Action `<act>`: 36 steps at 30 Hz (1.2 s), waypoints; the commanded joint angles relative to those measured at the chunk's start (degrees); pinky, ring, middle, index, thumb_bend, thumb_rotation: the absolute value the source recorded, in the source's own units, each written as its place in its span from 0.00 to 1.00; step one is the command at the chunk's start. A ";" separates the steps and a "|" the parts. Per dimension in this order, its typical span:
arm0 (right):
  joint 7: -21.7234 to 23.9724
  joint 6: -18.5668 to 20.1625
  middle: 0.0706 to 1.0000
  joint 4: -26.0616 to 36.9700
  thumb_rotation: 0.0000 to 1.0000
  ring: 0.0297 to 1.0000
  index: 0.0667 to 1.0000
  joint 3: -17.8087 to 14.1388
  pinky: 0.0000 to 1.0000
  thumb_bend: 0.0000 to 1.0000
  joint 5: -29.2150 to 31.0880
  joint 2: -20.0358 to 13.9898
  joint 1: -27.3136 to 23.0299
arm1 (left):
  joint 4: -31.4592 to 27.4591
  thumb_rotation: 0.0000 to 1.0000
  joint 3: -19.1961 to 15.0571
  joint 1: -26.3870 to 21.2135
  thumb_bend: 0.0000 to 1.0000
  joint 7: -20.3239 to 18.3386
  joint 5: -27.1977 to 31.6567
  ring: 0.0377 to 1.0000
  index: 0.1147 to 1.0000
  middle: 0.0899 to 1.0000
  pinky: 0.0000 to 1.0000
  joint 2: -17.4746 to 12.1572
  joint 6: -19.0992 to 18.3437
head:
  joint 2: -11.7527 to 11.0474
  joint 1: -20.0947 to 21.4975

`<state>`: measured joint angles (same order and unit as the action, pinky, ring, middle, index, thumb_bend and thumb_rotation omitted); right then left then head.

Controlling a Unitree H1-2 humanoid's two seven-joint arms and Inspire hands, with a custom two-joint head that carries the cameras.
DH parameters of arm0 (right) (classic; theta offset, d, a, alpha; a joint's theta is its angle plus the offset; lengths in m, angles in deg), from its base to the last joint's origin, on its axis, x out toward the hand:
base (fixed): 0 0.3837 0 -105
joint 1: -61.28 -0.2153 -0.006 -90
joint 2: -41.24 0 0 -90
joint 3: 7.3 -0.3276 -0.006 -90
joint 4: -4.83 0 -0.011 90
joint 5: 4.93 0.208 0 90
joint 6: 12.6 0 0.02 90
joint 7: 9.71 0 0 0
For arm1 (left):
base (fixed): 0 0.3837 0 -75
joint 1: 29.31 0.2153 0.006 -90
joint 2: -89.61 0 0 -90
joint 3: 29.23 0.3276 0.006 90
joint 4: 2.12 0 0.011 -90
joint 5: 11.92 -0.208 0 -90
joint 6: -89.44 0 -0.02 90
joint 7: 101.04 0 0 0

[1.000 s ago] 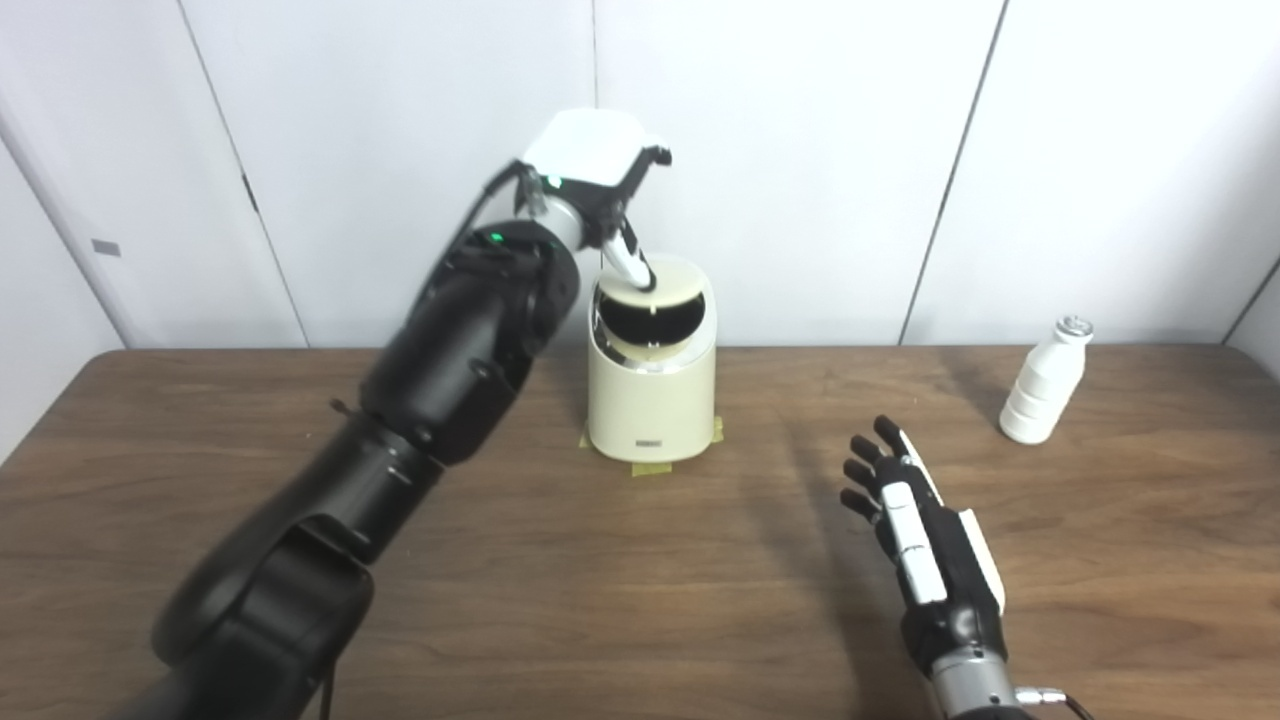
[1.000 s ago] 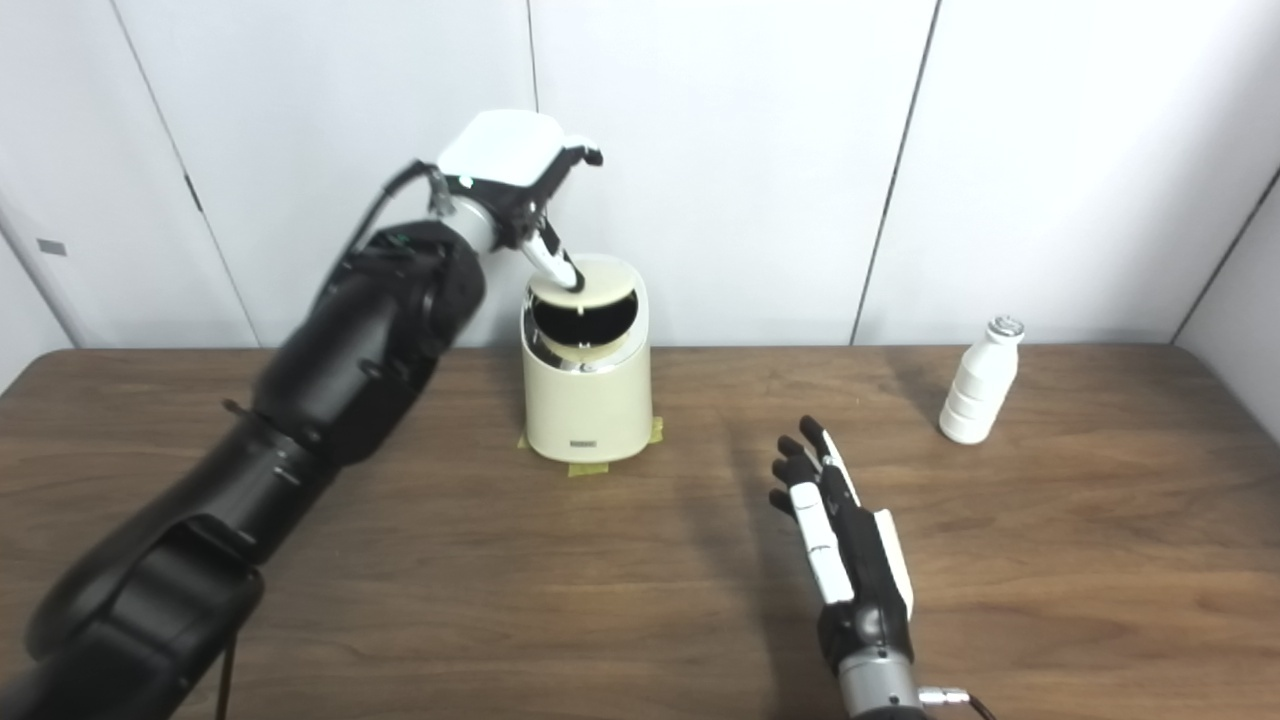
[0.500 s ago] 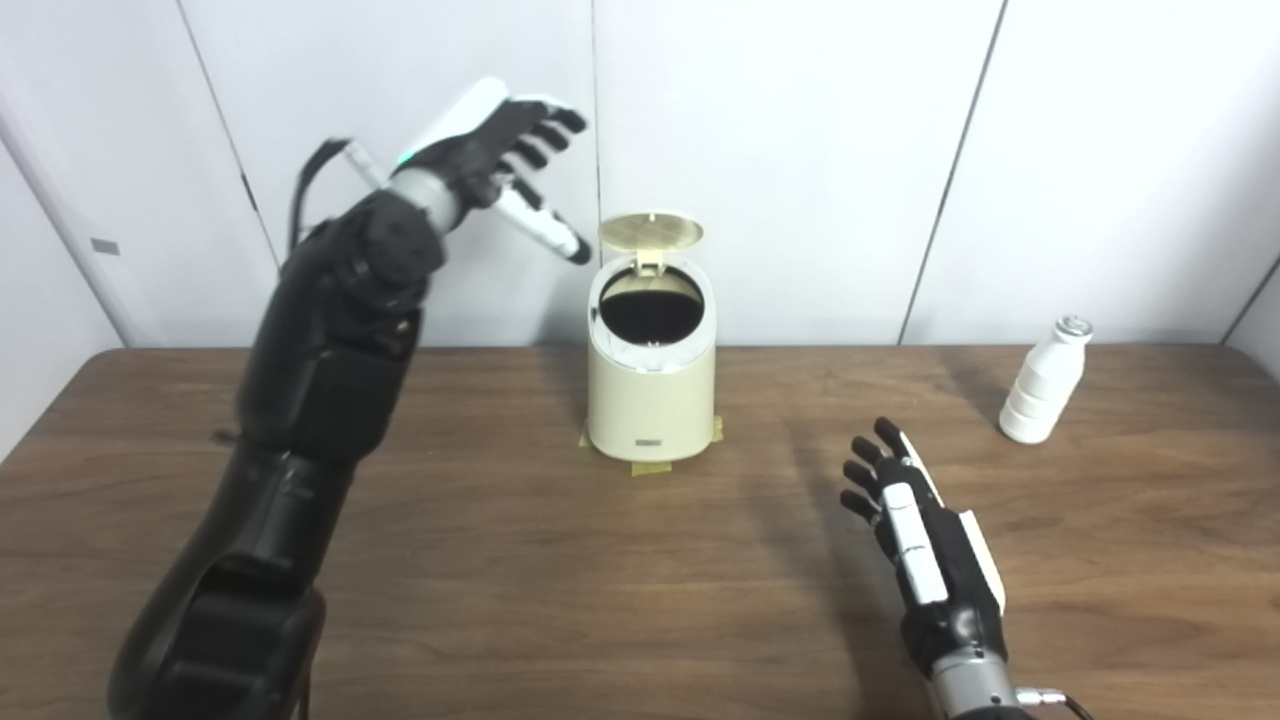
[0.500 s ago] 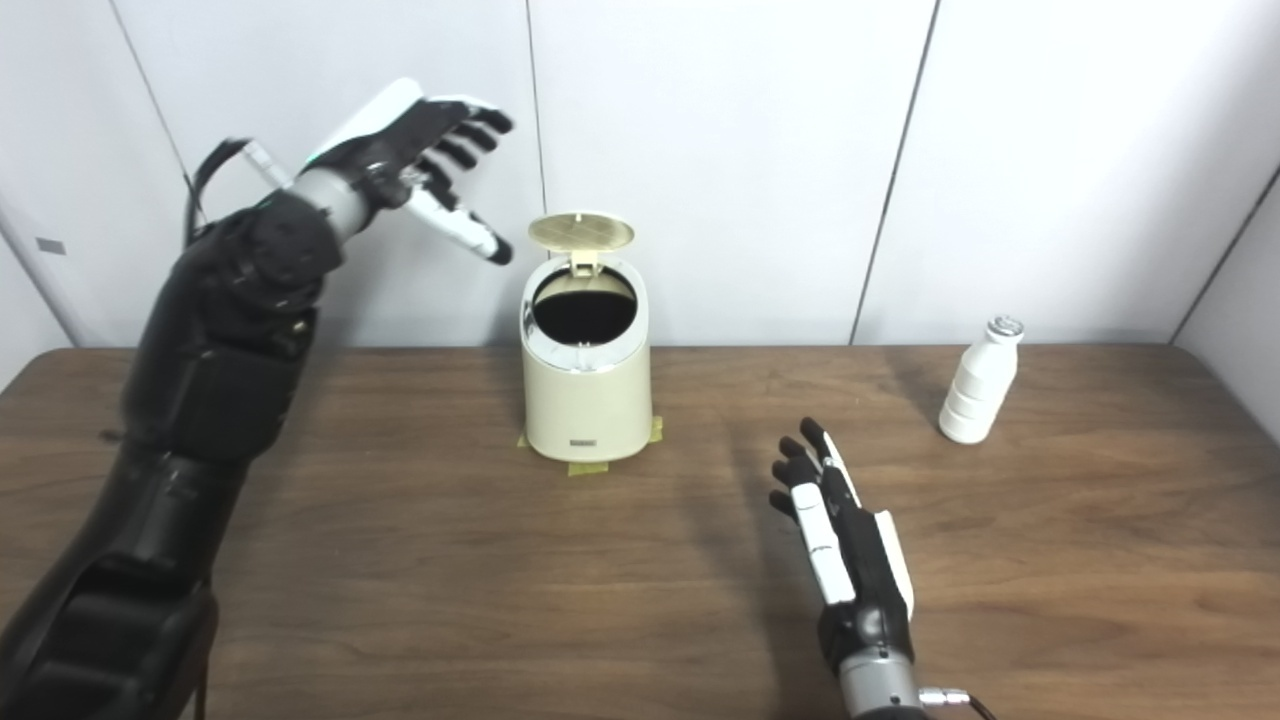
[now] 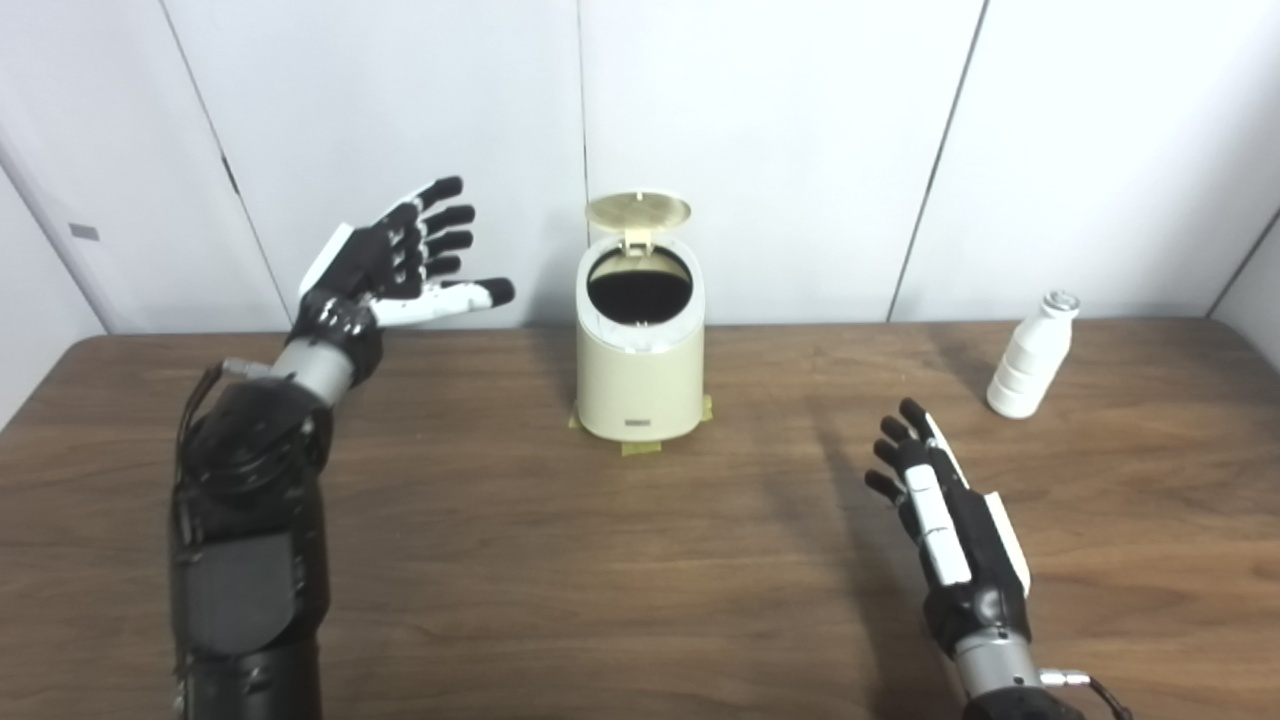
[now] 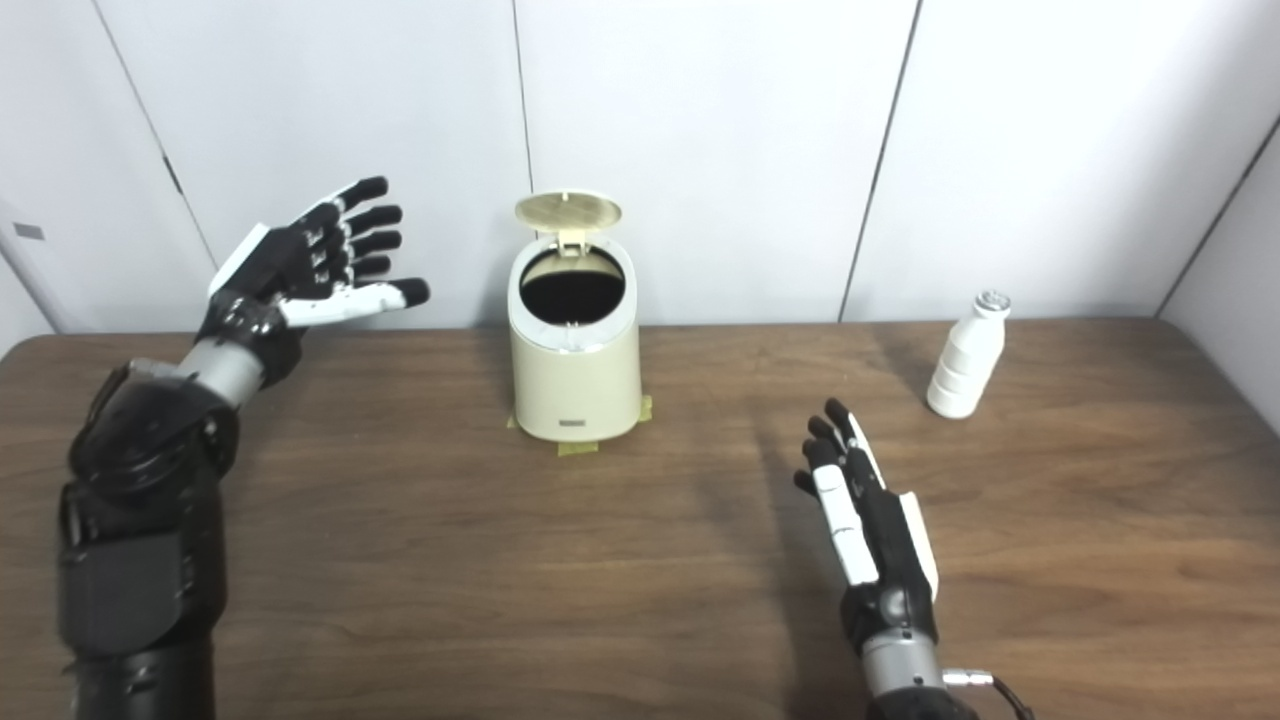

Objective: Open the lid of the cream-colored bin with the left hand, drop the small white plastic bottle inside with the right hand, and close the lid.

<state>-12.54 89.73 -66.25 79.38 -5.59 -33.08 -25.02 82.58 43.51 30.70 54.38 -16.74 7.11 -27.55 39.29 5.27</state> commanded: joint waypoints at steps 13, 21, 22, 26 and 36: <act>-5.83 2.76 0.87 5.51 0.42 0.87 0.86 -3.49 0.83 0.77 -10.03 -2.72 -3.09 | -3.33 0.28 5.88 14.15 0.75 11.34 6.88 0.88 0.99 0.91 0.83 0.77 2.56 | 0.29 1.68; -7.88 4.24 0.88 4.03 0.35 0.85 0.88 -6.71 0.79 0.82 -16.08 -6.63 -4.85 | -0.89 0.60 10.84 15.85 0.71 15.85 2.19 0.82 0.96 0.85 0.94 -1.13 8.51 | -0.09 2.41; -8.22 4.45 0.89 3.63 0.33 0.86 0.88 -7.21 0.79 0.82 -16.38 -6.97 -5.18 | -0.86 0.61 11.14 15.95 0.71 16.20 1.96 0.83 0.97 0.86 0.96 -1.40 8.46 | -0.12 2.45; -9.64 5.03 0.92 2.12 0.33 0.88 0.88 -8.26 0.76 0.81 -19.22 -7.97 -6.18 | -0.45 0.55 11.31 16.21 0.73 17.22 2.15 0.82 0.96 0.87 0.91 -1.87 8.77 | -0.13 2.53; -14.56 5.88 0.91 -4.57 0.34 0.88 0.89 -10.76 0.75 0.88 -25.68 -10.44 -9.60 | 1.35 0.51 12.94 16.79 0.75 19.21 -1.28 0.85 0.92 0.86 0.83 -4.73 9.14 | -2.20 6.38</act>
<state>-25.55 96.78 -71.47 69.08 -30.52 -42.58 -32.44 83.85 56.19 48.96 72.74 -17.19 3.56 -20.09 37.35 10.98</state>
